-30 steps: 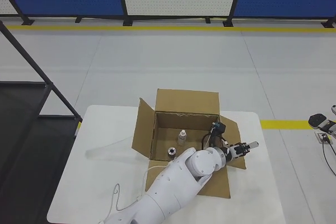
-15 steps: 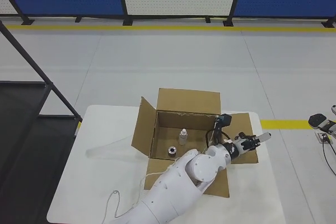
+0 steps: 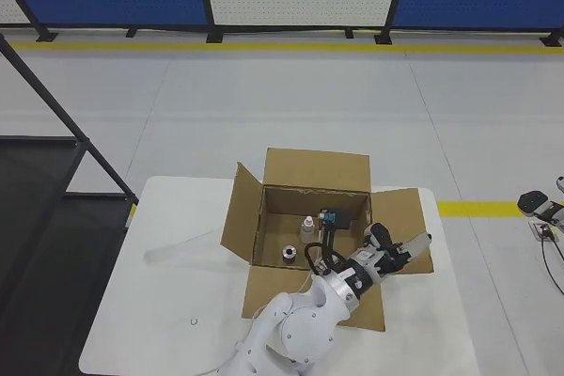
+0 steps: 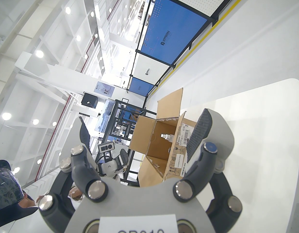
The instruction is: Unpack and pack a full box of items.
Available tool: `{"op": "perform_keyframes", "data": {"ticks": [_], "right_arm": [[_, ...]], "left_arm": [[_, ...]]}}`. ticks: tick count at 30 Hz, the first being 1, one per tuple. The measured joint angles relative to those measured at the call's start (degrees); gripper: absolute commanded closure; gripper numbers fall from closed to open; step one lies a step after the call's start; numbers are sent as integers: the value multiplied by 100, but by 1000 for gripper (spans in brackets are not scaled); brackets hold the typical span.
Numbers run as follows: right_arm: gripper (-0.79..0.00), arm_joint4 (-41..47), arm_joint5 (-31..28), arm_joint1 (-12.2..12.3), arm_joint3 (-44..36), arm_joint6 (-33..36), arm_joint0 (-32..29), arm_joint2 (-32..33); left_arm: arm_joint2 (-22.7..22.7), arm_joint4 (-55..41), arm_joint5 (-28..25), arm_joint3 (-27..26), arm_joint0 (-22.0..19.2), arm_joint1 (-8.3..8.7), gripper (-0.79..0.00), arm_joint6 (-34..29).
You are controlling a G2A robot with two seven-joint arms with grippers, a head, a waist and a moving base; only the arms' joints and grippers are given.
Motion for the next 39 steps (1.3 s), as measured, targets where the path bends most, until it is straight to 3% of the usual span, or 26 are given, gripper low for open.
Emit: {"op": "perform_keyframes", "data": {"ticks": [12,17,22,28,36,39], "right_arm": [[-785,5,2,-4,-22,-15,-14,-7],[-785,165,-157,-56,-1142,-155,-498,-99],[-785,23,-440,-41,-2444,-440,-1018,-112],[-785,-479,-529,-34,-3570,-529,-1232,-362],[-785,-894,-472,-141,-3926,-735,-954,-1013],[-785,-358,-294,-176,-3894,-802,-900,-1097]], "left_arm": [[1,-25,-11,31,-18,-4,-785,11],[-353,-121,-149,-518,276,53,-785,288],[-822,-118,-346,-1480,887,165,-785,456],[-1384,247,-564,-2704,1821,309,-785,759],[-2062,409,-724,-3652,3048,444,-785,1227],[-2098,409,-732,-3690,3141,450,-785,1265]]}}
